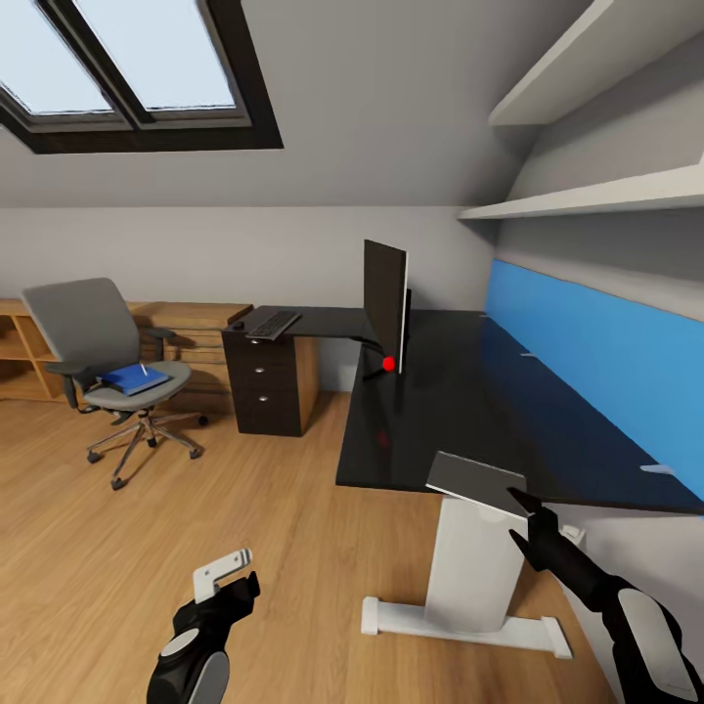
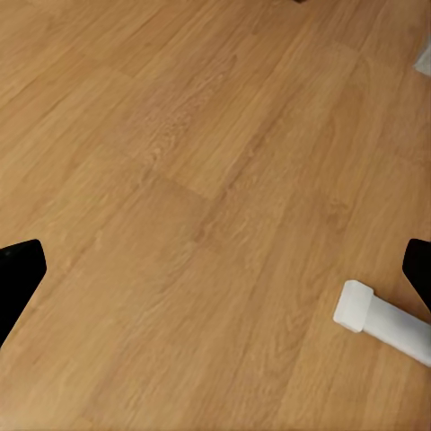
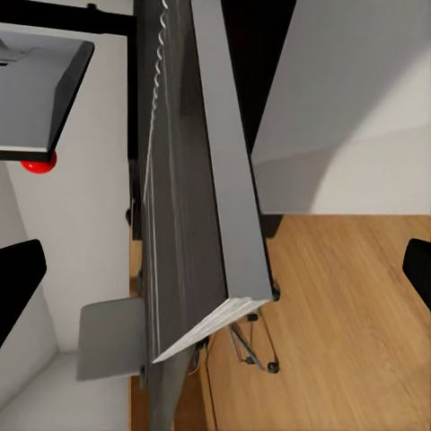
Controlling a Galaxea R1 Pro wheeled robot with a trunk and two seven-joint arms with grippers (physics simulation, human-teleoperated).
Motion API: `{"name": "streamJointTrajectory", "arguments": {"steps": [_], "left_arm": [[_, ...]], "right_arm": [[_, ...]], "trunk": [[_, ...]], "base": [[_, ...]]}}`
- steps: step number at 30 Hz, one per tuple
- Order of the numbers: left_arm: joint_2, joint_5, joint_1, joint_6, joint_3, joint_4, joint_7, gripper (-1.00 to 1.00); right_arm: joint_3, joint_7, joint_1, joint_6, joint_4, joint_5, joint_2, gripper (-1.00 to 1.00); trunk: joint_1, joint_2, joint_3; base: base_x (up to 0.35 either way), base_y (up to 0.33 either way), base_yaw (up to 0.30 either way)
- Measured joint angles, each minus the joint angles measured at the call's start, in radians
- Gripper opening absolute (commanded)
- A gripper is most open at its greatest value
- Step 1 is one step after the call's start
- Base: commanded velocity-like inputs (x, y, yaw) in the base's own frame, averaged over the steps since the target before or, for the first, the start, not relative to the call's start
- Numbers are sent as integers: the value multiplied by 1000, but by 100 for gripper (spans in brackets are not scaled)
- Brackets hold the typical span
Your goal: In the bedroom, organize the workspace by keeping the computer under the desk, ensuring the monitor is on the desk, placing the keyboard on the desk next to the monitor, placing the mouse on the desk next to the keyboard, moving the folder from the swivel chair onto the desk next to the mouse, stacking the notebook on top of the folder with the pen on top of the notebook, and positioning the swivel chair next to the desk.
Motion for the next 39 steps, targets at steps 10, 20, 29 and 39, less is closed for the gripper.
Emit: {"name": "streamJointTrajectory", "arguments": {"steps": [10, 20, 29, 39], "left_arm": [[0, 0, 0, 0, -3, 0, 0, 100], [0, 0, 0, 1, -4, 4, 0, 100], [0, -1, 0, 1, -10, 20, 0, 100], [0, -1, 0, 1, -11, 22, 2, 100]], "right_arm": [[0, 0, 0, 0, 0, 0, 0, -100], [2, 1, -2, -2, 0, -6, -1, -100], [2, 1, -2, -2, 0, -5, -1, -100], [134, 5, -2, -6, -90, -1, 15, -100]], "trunk": [[0, 0, 0], [0, 0, 0], [0, 0, 0], [-38, 70, 31]], "base": [[0, 6, 0], [0, 0, 0], [0, 0, 0], [0, 0, 0]]}}
